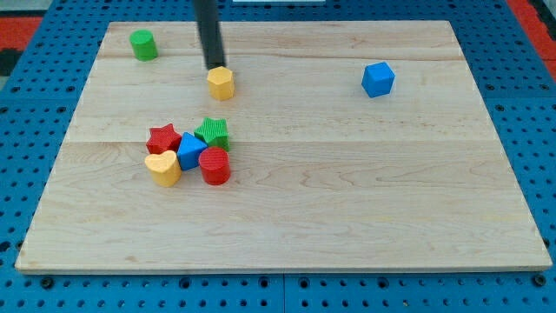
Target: Move the yellow hexagon to the top left of the blue triangle
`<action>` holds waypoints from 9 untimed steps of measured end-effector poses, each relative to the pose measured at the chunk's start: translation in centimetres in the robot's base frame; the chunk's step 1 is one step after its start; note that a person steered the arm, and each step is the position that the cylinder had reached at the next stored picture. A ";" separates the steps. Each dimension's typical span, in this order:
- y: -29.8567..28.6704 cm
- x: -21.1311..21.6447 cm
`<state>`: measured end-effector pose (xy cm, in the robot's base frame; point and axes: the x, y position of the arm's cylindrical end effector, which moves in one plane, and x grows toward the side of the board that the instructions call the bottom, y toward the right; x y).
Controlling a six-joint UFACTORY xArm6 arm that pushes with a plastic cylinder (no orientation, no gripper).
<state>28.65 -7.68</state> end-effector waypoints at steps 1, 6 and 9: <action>2.6 0.9; -7.3 8.8; -6.4 6.5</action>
<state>35.12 -14.06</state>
